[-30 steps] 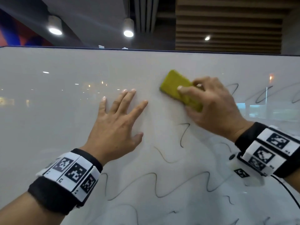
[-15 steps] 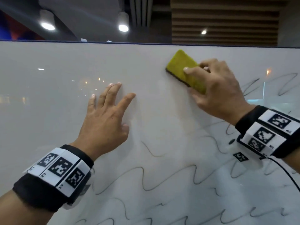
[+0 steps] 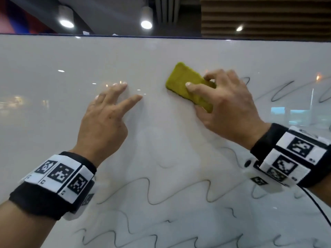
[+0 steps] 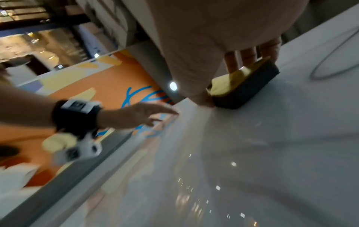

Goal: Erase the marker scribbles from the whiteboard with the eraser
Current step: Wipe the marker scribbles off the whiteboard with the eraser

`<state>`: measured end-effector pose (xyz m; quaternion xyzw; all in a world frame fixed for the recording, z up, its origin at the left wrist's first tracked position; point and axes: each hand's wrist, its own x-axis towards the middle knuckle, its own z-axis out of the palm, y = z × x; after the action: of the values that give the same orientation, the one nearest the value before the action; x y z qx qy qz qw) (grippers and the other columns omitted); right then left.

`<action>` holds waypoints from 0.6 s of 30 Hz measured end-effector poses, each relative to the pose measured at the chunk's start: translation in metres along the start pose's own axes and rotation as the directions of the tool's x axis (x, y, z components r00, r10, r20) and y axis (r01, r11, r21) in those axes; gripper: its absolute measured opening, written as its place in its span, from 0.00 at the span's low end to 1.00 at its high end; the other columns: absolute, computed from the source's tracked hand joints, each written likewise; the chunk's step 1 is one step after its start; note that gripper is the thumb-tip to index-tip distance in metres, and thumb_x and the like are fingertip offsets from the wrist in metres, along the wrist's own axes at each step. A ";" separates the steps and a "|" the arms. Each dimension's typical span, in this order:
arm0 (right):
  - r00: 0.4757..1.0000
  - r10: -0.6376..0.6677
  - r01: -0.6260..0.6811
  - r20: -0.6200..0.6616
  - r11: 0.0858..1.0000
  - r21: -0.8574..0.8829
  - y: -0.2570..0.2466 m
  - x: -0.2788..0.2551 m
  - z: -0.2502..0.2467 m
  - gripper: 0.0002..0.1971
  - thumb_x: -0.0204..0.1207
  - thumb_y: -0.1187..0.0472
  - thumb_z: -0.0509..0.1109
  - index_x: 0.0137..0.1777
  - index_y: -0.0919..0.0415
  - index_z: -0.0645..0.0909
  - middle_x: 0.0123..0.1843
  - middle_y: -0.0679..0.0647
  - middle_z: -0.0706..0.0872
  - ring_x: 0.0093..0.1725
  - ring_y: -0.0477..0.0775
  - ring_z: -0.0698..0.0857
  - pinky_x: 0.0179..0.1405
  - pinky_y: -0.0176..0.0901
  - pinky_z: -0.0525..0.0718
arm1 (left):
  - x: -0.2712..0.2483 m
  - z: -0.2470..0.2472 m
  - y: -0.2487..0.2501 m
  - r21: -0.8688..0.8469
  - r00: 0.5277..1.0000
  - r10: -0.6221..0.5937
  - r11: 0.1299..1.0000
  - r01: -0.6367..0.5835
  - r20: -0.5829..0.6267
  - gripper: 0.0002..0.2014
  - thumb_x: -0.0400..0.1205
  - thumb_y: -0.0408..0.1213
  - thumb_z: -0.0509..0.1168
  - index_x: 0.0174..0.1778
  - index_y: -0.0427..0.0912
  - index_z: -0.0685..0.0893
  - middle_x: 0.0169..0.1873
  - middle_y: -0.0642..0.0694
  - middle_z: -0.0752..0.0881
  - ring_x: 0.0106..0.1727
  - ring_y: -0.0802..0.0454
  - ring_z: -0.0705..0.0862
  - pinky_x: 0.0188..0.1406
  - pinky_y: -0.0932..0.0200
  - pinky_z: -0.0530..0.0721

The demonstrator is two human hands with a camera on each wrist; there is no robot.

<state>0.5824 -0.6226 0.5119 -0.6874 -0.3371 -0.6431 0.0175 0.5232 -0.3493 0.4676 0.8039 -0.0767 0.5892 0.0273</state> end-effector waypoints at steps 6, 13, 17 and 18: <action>0.919 -0.348 0.323 0.184 0.934 0.150 -0.095 -0.085 0.037 0.21 0.72 0.63 0.70 0.65 0.52 0.84 0.54 0.61 0.84 0.47 0.64 0.80 0.42 0.55 0.78 | 0.000 0.003 0.000 -0.016 1.000 0.031 0.999 -0.031 -0.005 0.32 0.73 0.28 0.57 0.75 0.52 0.78 0.77 0.40 0.72 0.78 0.37 0.70 0.69 0.33 0.76; 0.995 -0.078 0.076 0.069 0.997 0.034 -0.012 -0.026 0.003 0.24 0.69 0.59 0.77 0.67 0.50 0.85 0.60 0.62 0.83 0.52 0.67 0.81 0.48 0.60 0.83 | -0.006 0.008 -0.002 0.080 0.994 0.082 0.993 -0.088 0.072 0.34 0.76 0.54 0.70 0.79 0.52 0.71 0.82 0.38 0.64 0.82 0.37 0.62 0.75 0.28 0.65; 0.990 0.139 -0.139 -0.013 0.990 -0.006 -0.004 -0.027 -0.001 0.24 0.71 0.58 0.75 0.68 0.52 0.84 0.61 0.64 0.81 0.53 0.68 0.79 0.50 0.63 0.81 | -0.005 0.010 0.005 0.152 0.971 0.159 0.971 -0.186 0.176 0.45 0.72 0.64 0.68 0.84 0.55 0.60 0.86 0.42 0.53 0.86 0.42 0.52 0.77 0.25 0.59; 0.996 0.084 -0.084 0.007 0.996 -0.011 -0.014 -0.038 0.005 0.24 0.69 0.59 0.76 0.68 0.52 0.84 0.60 0.64 0.82 0.53 0.68 0.79 0.48 0.62 0.81 | -0.004 0.011 0.008 0.151 0.966 0.170 0.968 -0.201 0.196 0.48 0.71 0.66 0.68 0.85 0.56 0.58 0.86 0.43 0.52 0.87 0.43 0.51 0.77 0.25 0.59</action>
<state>0.5816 -0.6263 0.4710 -0.7035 -0.3046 -0.6409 0.0397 0.5315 -0.3582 0.4602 0.8428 -0.1036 0.5178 -0.1040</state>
